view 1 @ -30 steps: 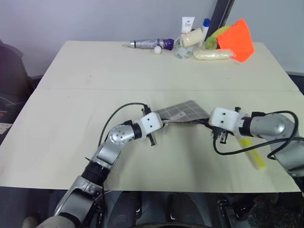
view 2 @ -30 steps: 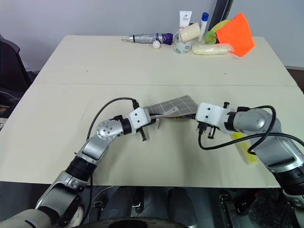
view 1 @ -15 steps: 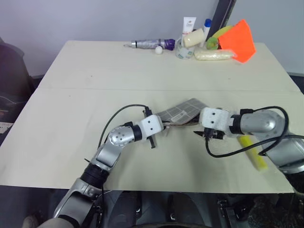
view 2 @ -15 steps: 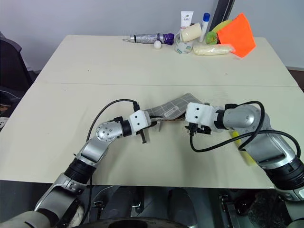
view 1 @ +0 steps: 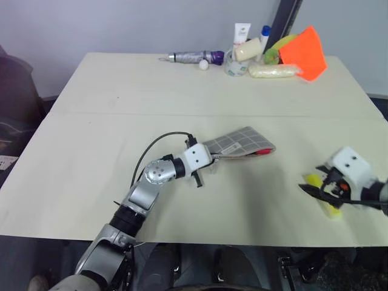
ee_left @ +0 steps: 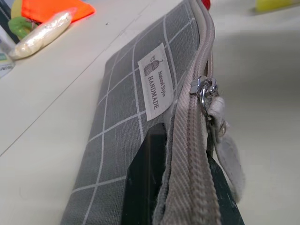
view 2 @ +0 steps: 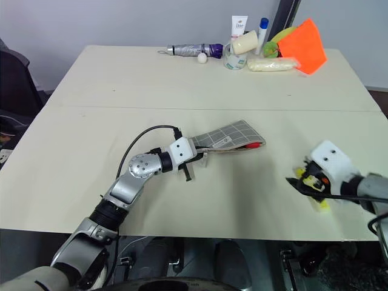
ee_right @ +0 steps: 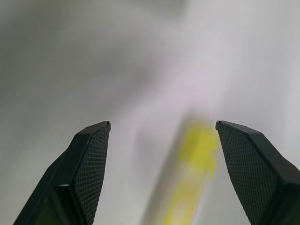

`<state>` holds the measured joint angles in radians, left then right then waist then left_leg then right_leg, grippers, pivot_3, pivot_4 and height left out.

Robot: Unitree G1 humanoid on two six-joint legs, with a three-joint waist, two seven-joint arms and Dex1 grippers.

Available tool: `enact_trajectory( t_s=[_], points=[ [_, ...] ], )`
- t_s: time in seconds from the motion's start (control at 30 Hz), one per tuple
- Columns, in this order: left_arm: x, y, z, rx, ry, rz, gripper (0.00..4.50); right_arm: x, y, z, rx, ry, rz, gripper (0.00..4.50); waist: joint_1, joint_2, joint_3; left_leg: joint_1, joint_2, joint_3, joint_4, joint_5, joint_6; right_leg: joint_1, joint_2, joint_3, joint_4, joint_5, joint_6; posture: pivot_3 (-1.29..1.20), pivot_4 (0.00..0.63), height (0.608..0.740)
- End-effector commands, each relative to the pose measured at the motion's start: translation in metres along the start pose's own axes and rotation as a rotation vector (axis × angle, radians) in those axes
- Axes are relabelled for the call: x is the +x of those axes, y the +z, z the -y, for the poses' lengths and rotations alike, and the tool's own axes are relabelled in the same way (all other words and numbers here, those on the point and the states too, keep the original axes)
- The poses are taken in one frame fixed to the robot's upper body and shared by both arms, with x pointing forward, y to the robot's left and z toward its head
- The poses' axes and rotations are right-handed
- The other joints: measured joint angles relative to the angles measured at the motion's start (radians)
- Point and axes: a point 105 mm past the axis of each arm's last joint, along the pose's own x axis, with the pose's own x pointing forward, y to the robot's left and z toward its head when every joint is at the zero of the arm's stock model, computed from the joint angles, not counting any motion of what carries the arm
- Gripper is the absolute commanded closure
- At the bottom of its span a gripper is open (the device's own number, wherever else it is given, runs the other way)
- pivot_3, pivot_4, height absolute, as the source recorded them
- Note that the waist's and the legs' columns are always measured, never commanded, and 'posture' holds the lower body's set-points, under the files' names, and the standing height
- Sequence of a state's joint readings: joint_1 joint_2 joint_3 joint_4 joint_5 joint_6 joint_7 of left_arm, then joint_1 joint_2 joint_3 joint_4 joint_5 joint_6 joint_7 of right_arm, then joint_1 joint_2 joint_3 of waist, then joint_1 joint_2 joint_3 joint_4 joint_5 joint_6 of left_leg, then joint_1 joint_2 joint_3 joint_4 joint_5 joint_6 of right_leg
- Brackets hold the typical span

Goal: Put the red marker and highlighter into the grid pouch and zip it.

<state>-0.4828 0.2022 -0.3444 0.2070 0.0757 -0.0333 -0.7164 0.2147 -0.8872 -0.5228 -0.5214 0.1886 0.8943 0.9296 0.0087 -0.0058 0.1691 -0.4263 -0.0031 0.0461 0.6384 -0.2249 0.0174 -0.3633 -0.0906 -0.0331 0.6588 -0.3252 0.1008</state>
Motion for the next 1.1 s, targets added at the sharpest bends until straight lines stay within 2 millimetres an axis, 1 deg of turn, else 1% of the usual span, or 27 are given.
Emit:
enact_trajectory(
  t_s=[0.03,0.13,0.27,0.33,0.37,0.43,0.53,0.57,0.6,0.7,0.83,0.87,0.93,1.1],
  points=[
    [0.007,0.012,0.001,0.017,-0.019,0.058,4.50,-0.010,-0.011,0.002,0.141,-0.056,0.033,0.78,0.003,0.000,0.000,0.000,0.000,-0.001,0.000,0.000,0.000,0.001,0.000,0.000,0.000,0.000,0.000,0.00,0.150,0.740],
    [0.010,0.014,0.003,0.020,-0.032,0.067,4.50,-0.009,-0.037,-0.004,0.224,-0.081,-0.026,0.78,0.006,0.000,0.000,0.000,0.000,-0.001,0.001,0.000,0.000,0.001,0.001,0.000,0.000,0.000,0.000,0.00,0.150,0.740],
    [0.012,0.015,0.003,0.020,-0.035,0.072,4.50,-0.008,-0.056,0.000,0.311,-0.129,-0.063,0.78,0.005,0.000,0.000,0.000,0.000,-0.001,0.002,-0.001,0.001,0.001,0.000,0.000,0.000,0.000,0.000,0.00,0.150,0.740],
    [0.012,0.015,0.002,0.021,-0.034,0.075,4.50,-0.005,-0.072,0.001,0.348,-0.147,-0.106,0.78,0.005,0.000,0.000,0.000,0.000,-0.001,0.002,-0.001,0.001,0.001,0.000,0.000,0.000,0.000,0.000,0.00,0.150,0.740],
    [0.011,0.014,0.002,0.023,-0.033,0.075,4.50,-0.004,-0.076,0.002,0.359,-0.148,-0.114,1.01,0.005,0.000,0.000,0.000,0.000,-0.001,0.002,-0.001,0.001,0.001,0.000,0.000,0.000,0.000,0.000,0.00,0.150,0.740],
    [0.010,0.014,0.001,0.024,-0.029,0.074,4.50,-0.003,-0.076,0.002,0.388,-0.140,-0.100,1.55,0.005,-0.001,0.000,0.000,0.000,-0.001,0.002,-0.001,0.001,0.001,0.000,0.000,0.000,0.000,0.000,0.00,0.150,0.740],
    [0.009,0.013,0.000,0.025,-0.021,0.072,4.50,0.001,-0.073,-0.002,0.381,-0.107,-0.094,2.97,0.005,-0.001,0.000,0.000,0.000,-0.001,0.003,-0.001,0.001,0.002,0.000,0.000,0.000,0.000,0.000,0.00,0.150,0.740],
    [0.009,0.013,0.000,0.025,-0.018,0.071,4.50,0.003,-0.071,-0.002,0.365,-0.102,-0.093,3.58,0.005,-0.001,0.000,0.000,0.000,-0.001,0.003,-0.001,0.001,0.002,0.000,0.000,0.000,0.000,0.000,0.00,0.150,0.740],
    [0.008,0.013,-0.001,0.025,-0.015,0.071,4.50,0.005,-0.068,-0.001,0.342,-0.099,-0.089,3.67,0.005,-0.002,0.000,0.000,0.000,-0.001,0.003,-0.001,0.001,0.002,0.000,0.000,-0.001,0.000,0.000,0.00,0.150,0.740],
    [0.007,0.012,-0.002,0.026,-0.007,0.068,4.50,0.008,-0.043,-0.001,0.191,-0.071,-0.038,3.66,0.002,-0.002,0.000,0.000,0.000,-0.001,0.003,-0.001,0.002,0.002,0.000,0.000,-0.001,0.000,0.000,0.00,0.150,0.740],
    [0.005,0.012,-0.004,0.029,0.001,0.065,4.50,0.008,0.015,-0.012,-0.043,0.036,0.069,3.66,0.000,0.001,0.000,-0.001,0.000,0.000,0.003,-0.001,0.002,0.001,0.000,0.001,0.000,0.000,0.000,0.00,0.150,0.740],
    [0.005,0.012,-0.004,0.030,0.002,0.064,4.50,0.009,0.025,-0.014,-0.073,0.053,0.085,3.66,0.002,0.001,0.000,-0.001,0.000,0.000,0.003,-0.001,0.002,0.000,0.000,0.001,0.000,0.000,0.000,0.00,0.150,0.740],
    [0.005,0.012,-0.004,0.031,0.003,0.065,4.50,0.011,0.038,-0.018,-0.108,0.073,0.109,3.66,0.004,0.000,0.001,-0.001,0.000,-0.001,0.004,-0.001,0.002,0.000,0.000,0.000,0.000,0.000,0.000,0.00,0.150,0.740],
    [0.004,0.013,-0.004,0.033,0.009,0.065,4.50,0.017,0.053,-0.026,-0.154,0.110,0.124,3.66,0.009,-0.001,0.001,-0.004,0.000,-0.001,0.004,-0.002,0.003,0.001,0.000,0.000,-0.003,0.000,0.000,0.00,0.150,0.740]
  ],
)
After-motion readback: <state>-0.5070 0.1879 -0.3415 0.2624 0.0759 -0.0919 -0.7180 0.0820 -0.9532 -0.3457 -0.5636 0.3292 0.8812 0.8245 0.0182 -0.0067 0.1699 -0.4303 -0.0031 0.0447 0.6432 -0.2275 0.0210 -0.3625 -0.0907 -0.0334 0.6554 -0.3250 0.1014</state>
